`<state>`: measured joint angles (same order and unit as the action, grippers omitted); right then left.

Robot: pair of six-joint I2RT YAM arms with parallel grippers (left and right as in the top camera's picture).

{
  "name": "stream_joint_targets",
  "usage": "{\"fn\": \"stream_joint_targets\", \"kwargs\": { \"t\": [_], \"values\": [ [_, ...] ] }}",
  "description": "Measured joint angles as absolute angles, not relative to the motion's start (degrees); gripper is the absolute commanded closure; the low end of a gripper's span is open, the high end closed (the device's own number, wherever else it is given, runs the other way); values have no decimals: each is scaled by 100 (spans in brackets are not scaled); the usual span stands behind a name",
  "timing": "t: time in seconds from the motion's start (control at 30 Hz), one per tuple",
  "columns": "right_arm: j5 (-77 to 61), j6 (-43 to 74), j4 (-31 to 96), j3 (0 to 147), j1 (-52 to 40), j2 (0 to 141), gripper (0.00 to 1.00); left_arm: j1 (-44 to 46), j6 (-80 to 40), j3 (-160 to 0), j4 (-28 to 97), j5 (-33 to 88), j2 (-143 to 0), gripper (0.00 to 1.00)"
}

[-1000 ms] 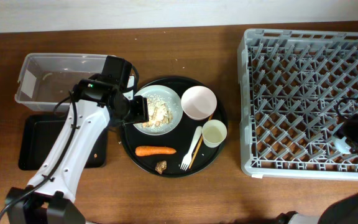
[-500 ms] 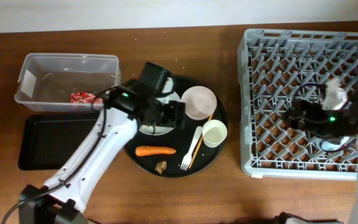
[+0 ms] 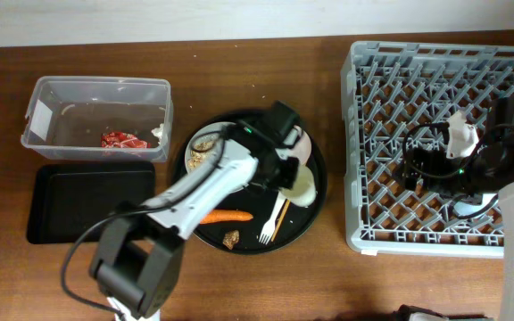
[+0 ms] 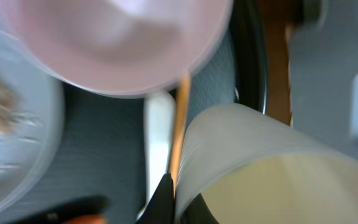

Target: Sort waste into correct bins and load items into the dishwasher rack

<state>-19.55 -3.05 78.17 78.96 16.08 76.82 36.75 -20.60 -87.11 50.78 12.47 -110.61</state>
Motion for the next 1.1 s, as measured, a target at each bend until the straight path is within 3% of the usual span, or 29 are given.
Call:
{"fn": "stream_joint_targets", "kwargs": {
  "t": [0.07, 0.2, 0.4, 0.47, 0.5, 0.63, 0.83, 0.9, 0.93, 1.0, 1.1],
  "values": [
    [-2204, -534, 7828, 7896, 1608, 7760, 1, 3063, -1986, -8958, 5148, 1761, -10792, 100],
    [-4748, -2274, 8128, 7896, 1332, 8514, 1, 1844, -1280, -9054, 5148, 5083, -10532, 100],
    [-6517, -3153, 7159, 7885, -235, 8799, 1, 1857, -1017, -9054, 5148, 7251, -10532, 100],
    [-6654, -3179, 6925, 7885, -401, 8807, 7, 1857, -1004, -9054, 5151, 7524, -10532, 100],
    [-6742, -3179, 6823, 7885, -429, 8809, 19, 1857, -1004, -9054, 5172, 7675, -10532, 100],
    [-7091, -3192, 6449, 7887, -434, 8809, 21, 1857, -1004, -9054, 5194, 7675, -10532, 100],
    [-7319, -3212, 6272, 7885, -427, 8836, 47, 1855, -978, -9054, 5207, 7655, -10532, 98],
    [-7341, -3155, 6274, 7885, -419, 8836, 49, 1852, -891, -9054, 5203, 7671, -10532, 37],
    [-7363, -3170, 6274, 7885, -425, 8836, 49, 1852, -910, -9056, 5194, 7605, -10532, 24],
    [-7240, -3157, 6300, 7887, -434, 8836, 52, 1857, -919, -9065, 5389, 7030, -10532, 21],
    [-5721, -2534, 6377, 7907, -340, 8838, 53, 1857, -1041, -9113, 6353, 4794, -10499, 19]
  ]
}}
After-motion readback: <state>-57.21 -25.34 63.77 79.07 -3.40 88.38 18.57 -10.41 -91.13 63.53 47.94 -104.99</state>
